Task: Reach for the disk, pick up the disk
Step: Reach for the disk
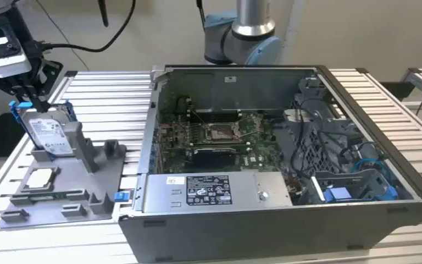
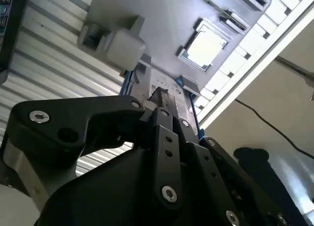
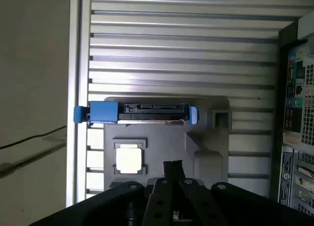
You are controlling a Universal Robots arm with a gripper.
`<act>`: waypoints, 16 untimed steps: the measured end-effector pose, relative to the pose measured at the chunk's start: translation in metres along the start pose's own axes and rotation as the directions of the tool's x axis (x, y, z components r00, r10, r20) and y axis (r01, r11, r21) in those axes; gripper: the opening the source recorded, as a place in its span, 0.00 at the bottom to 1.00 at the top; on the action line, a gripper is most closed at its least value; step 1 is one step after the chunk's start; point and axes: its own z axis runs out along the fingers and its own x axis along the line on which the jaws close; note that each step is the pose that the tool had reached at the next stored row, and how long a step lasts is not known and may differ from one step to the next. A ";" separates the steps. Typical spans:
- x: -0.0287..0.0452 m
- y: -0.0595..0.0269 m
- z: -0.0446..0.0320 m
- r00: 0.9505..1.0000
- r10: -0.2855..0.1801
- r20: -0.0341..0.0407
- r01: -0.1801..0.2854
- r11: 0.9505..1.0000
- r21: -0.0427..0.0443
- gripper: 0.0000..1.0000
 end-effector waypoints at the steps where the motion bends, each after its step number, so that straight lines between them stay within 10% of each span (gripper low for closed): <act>1: 0.0000 0.0000 0.0000 1.000 0.000 0.000 0.000 1.000 0.000 0.00; 16: 0.0034 0.0071 0.0002 1.000 0.000 0.000 0.000 1.000 0.000 0.00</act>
